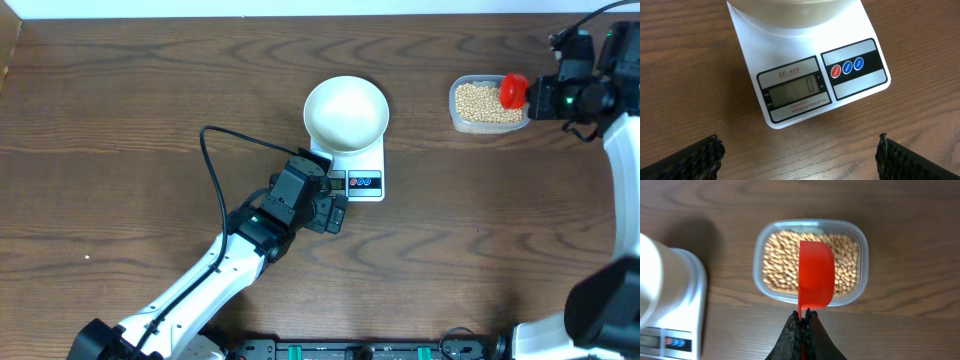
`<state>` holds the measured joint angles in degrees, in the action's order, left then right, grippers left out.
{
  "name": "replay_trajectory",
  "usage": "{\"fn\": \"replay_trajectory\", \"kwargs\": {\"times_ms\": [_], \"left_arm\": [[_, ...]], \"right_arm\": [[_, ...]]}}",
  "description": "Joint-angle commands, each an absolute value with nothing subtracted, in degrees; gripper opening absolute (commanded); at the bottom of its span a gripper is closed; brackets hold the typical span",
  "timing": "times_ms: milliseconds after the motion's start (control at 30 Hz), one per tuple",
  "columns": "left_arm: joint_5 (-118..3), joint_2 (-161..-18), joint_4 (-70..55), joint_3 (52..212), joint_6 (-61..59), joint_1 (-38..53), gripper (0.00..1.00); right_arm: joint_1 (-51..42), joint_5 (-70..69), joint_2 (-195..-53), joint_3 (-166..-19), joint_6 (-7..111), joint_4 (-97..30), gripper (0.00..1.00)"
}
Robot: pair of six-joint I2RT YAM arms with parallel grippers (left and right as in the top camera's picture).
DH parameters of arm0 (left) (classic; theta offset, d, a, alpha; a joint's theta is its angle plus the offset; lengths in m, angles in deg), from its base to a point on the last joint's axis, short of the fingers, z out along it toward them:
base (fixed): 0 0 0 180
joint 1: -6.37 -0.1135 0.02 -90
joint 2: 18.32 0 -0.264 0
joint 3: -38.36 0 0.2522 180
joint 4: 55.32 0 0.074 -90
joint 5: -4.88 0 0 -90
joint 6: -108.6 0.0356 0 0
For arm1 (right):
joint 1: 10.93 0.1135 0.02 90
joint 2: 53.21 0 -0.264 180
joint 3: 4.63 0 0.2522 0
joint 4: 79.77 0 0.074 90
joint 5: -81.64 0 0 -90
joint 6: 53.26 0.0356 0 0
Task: Scoop item into bowl and weigh 50g on scale
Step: 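Dip the red scoop into the chickpea tub with the right gripper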
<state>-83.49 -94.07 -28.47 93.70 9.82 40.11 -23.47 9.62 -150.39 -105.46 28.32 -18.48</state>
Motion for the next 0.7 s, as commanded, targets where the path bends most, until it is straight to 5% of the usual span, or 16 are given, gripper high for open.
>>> {"fn": "replay_trajectory", "kwargs": {"times_ms": [0,667], "left_arm": [[-83.2,-93.9,-28.4,93.5,10.2,39.8,0.99],[-83.2,-93.9,-28.4,93.5,10.2,39.8,0.99]], "right_arm": [[-23.6,5.4,-153.9,-106.3,26.4,-19.0,0.01],[-22.2,3.9,-166.1,-106.2,29.7,-22.9,0.01]]}}
